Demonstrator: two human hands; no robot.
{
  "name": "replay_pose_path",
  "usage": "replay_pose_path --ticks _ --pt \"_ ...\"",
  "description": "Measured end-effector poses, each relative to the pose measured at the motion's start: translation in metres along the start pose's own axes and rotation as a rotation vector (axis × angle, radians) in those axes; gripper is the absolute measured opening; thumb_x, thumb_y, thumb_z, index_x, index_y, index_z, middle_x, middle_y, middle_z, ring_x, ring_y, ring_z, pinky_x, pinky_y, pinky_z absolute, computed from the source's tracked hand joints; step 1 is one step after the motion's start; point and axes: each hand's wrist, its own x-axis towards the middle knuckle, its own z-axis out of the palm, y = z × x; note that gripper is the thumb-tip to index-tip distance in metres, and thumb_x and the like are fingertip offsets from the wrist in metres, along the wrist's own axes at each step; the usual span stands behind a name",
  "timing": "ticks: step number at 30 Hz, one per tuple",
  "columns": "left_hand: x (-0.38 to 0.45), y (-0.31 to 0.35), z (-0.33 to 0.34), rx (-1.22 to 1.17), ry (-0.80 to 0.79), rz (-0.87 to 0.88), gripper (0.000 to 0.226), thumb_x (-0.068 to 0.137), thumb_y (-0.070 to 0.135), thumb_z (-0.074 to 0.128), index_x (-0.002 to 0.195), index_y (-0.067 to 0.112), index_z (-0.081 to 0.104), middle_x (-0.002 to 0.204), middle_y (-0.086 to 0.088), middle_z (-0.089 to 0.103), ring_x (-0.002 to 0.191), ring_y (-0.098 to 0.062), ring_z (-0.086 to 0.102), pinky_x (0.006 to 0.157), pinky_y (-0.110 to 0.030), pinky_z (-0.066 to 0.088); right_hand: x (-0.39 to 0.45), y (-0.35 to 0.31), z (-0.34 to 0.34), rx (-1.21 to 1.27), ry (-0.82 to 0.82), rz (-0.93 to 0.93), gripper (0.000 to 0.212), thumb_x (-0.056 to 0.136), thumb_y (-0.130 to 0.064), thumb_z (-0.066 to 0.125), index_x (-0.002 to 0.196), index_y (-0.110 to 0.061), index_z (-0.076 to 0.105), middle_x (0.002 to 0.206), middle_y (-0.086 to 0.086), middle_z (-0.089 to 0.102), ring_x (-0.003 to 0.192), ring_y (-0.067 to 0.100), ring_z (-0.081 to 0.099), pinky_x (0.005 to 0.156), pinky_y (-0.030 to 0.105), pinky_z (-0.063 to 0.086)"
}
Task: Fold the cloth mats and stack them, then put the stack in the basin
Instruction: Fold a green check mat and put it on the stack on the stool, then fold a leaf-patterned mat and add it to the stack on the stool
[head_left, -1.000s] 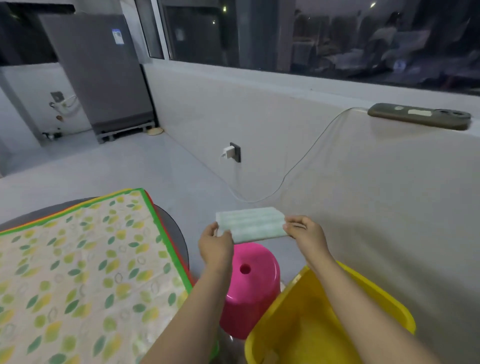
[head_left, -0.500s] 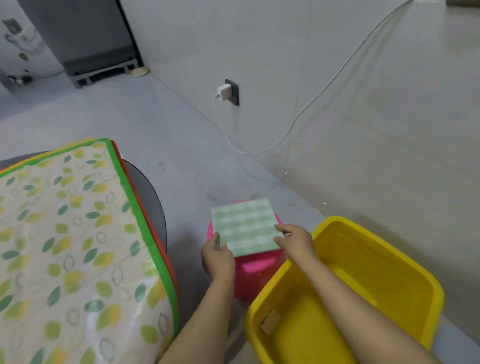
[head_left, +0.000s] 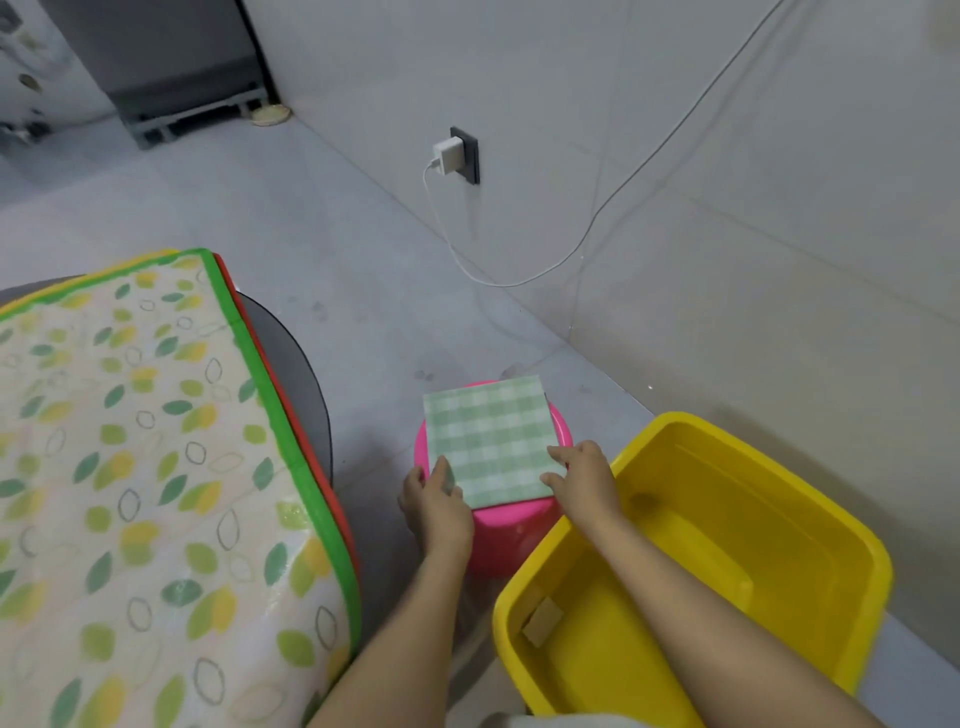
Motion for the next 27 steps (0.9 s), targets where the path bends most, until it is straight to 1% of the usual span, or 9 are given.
replay_pose_path --ticks 2,4,7,10,12,15,21,24,27 --pt "-0.011 0.008 -0.004 0.148 -0.006 0.067 0.044 0.091 0.014 0.057 0.135 0.015 0.05 0.139 -0.008 0.038 0.119 -0.022 0.047 0.098 -0.026 0.038 -0.005 -0.002 -0.005 -0.007 -0.003 -0.01 0.047 0.089 -0.015 0.062 0.134 -0.009 0.05 0.127 0.012 0.048 0.111 0.025 0.054 0.095 0.026 0.04" --pt "-0.025 0.021 -0.009 0.319 -0.026 0.243 0.047 0.094 0.021 0.052 0.14 0.017 0.045 0.148 -0.009 0.032 0.134 -0.023 0.034 0.109 -0.029 0.027 -0.011 -0.006 -0.013 -0.005 0.032 -0.046 0.046 0.089 -0.017 0.062 0.133 -0.011 0.051 0.12 0.013 0.051 0.106 0.025 0.055 0.091 0.026 0.04" --pt "-0.05 0.051 -0.013 0.331 -0.118 0.367 0.047 0.098 0.02 0.043 0.144 0.019 0.036 0.155 -0.008 0.02 0.142 -0.02 0.02 0.114 -0.03 0.019 -0.027 -0.02 -0.032 0.03 0.119 -0.13 0.041 0.087 -0.021 0.064 0.128 -0.014 0.058 0.109 0.011 0.056 0.1 0.025 0.057 0.088 0.028 0.041" --pt "-0.079 0.085 -0.023 0.234 -0.162 0.463 0.048 0.098 0.018 0.041 0.146 0.018 0.033 0.153 -0.01 0.024 0.139 -0.02 0.029 0.108 -0.024 0.024 -0.044 -0.045 -0.057 0.079 0.187 -0.211 0.036 0.087 -0.026 0.064 0.122 -0.019 0.062 0.109 0.006 0.057 0.096 0.022 0.06 0.087 0.031 0.046" --pt "-0.1 0.108 -0.04 0.172 -0.17 0.569 0.048 0.098 0.016 0.042 0.145 0.017 0.033 0.146 -0.011 0.032 0.129 -0.02 0.041 0.103 -0.027 0.034 -0.061 -0.068 -0.077 0.114 0.225 -0.285 0.033 0.087 -0.028 0.064 0.12 -0.022 0.063 0.106 0.002 0.058 0.091 0.02 0.062 0.084 0.033 0.05" --pt "-0.126 0.135 -0.076 0.09 -0.164 0.702 0.047 0.097 0.014 0.043 0.144 0.016 0.034 0.135 -0.008 0.037 0.112 -0.01 0.049 0.096 -0.031 0.045 -0.092 -0.109 -0.105 0.16 0.246 -0.413 0.033 0.087 -0.028 0.064 0.12 -0.025 0.063 0.104 -0.006 0.056 0.084 0.009 0.06 0.08 0.025 0.049" --pt "-0.162 0.158 -0.175 0.099 -0.053 0.875 0.042 0.097 0.018 0.043 0.138 0.019 0.04 0.13 0.0 0.039 0.097 -0.001 0.049 0.085 -0.018 0.041 -0.169 -0.182 -0.127 0.272 0.192 -0.623 0.03 0.087 -0.029 0.064 0.118 -0.029 0.064 0.102 -0.008 0.059 0.081 0.003 0.059 0.078 0.023 0.051" --pt "-0.176 0.149 -0.224 0.137 -0.007 0.899 0.038 0.096 0.02 0.044 0.134 0.021 0.045 0.124 0.005 0.041 0.089 0.006 0.05 0.077 -0.01 0.037 -0.207 -0.207 -0.115 0.282 0.145 -0.698 0.029 0.087 -0.028 0.064 0.116 -0.028 0.065 0.102 -0.006 0.06 0.083 0.006 0.06 0.077 0.022 0.051" --pt "-0.187 0.127 -0.27 0.191 0.031 0.9 0.033 0.096 0.022 0.046 0.128 0.025 0.049 0.122 0.008 0.044 0.09 0.003 0.053 0.07 -0.007 0.037 -0.242 -0.22 -0.089 0.28 0.07 -0.77 0.026 0.086 -0.027 0.066 0.112 -0.03 0.067 0.097 -0.008 0.061 0.08 0.005 0.061 0.074 0.019 0.05"
